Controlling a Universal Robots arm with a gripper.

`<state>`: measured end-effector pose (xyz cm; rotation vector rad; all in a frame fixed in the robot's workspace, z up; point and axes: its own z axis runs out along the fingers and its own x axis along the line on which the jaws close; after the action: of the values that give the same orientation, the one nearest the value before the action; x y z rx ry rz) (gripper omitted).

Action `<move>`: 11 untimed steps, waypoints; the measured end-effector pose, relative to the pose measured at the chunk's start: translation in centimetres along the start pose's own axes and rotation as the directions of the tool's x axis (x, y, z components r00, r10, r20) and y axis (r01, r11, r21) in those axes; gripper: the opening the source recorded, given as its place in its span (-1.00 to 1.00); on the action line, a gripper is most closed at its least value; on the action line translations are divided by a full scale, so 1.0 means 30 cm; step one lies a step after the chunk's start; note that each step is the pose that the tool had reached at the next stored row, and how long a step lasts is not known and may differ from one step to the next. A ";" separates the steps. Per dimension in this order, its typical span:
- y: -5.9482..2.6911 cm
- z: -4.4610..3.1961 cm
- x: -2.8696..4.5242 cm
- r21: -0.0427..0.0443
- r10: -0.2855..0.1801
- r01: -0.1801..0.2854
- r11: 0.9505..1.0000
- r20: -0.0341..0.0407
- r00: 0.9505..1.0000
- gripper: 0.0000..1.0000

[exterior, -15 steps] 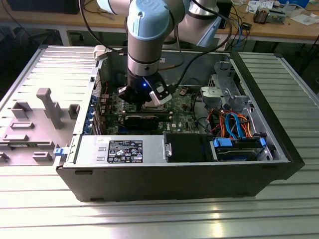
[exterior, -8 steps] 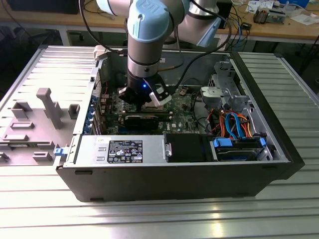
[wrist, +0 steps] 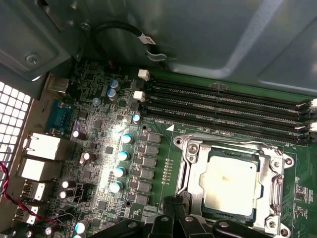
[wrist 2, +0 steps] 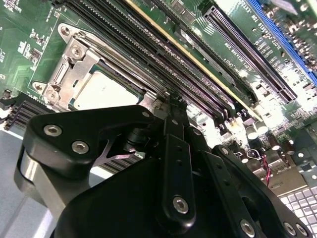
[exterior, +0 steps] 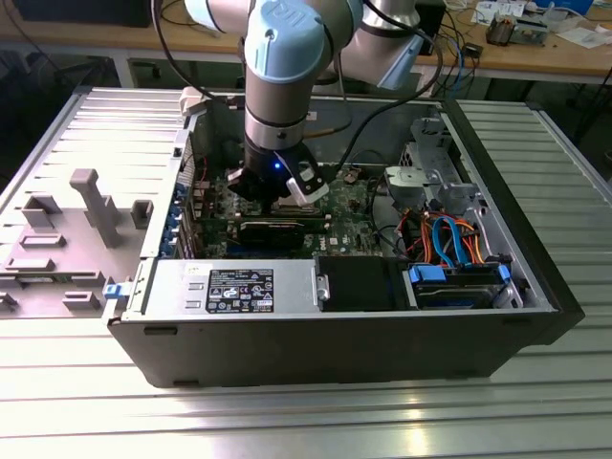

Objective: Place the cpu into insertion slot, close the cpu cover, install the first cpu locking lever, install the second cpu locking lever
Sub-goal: 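Install the second cpu locking lever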

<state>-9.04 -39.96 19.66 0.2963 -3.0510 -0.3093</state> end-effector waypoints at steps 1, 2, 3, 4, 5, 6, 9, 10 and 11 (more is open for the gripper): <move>0.000 0.000 0.000 0.000 0.000 0.000 1.000 0.000 1.000 -0.79; 0.001 0.000 0.000 -0.001 0.000 0.000 1.000 0.000 1.000 -0.79; 0.000 0.000 0.000 -0.001 0.000 0.000 1.000 0.000 1.000 -0.79; 0.000 0.001 0.000 -0.002 0.000 0.000 1.000 0.000 1.000 -0.79; 0.001 0.001 -0.001 -0.003 0.000 0.000 1.000 0.001 1.000 -0.79; 0.001 0.001 -0.001 -0.003 0.000 0.000 1.000 0.001 1.000 -0.79; 0.001 0.002 -0.001 -0.003 0.000 0.000 1.000 0.001 1.000 -0.79; 0.001 0.002 -0.001 -0.003 0.000 0.000 1.000 0.001 1.000 -0.79; 0.001 0.002 -0.001 -0.003 0.000 0.000 1.000 0.001 1.000 -0.79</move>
<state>-9.03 -39.92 19.62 0.2964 -3.0510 -0.3136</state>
